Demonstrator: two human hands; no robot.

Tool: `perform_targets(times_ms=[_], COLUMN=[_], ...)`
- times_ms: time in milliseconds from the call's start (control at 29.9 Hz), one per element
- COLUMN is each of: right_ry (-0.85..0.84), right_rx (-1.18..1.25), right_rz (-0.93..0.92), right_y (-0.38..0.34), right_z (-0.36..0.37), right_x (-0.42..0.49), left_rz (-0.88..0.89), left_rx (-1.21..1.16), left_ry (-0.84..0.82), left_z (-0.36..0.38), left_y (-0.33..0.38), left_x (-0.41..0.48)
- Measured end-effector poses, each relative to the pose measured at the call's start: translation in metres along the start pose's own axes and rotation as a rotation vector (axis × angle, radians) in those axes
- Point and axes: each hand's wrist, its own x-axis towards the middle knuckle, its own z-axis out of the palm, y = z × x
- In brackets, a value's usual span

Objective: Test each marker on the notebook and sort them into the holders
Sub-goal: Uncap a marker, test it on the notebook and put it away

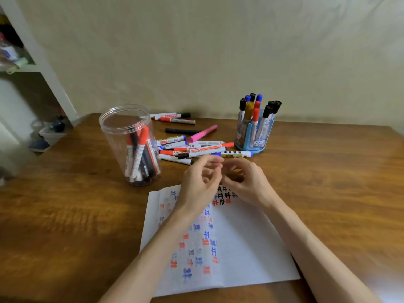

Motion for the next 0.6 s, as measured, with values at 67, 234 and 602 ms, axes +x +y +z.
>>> perform_targets(times_ms=[67,234,602], right_ry=[0.016,0.096,0.181], right_rx=[-0.026,-0.124,-0.497], right_rz=[0.031,0.092,0.127], right_y=[0.001,0.008,0.021], right_z=[-0.001,0.001,0.002], right_x=[0.003,0.015,0.016], left_rz=[-0.03,-0.074,-0.049], left_rx=[-0.029,-0.065,-0.104], left_ry=[0.002,-0.006,0.013], left_z=[-0.003,-0.009,-0.013], left_y=[-0.007,-0.018,-0.021], left_x=[-0.002,-0.005,-0.004])
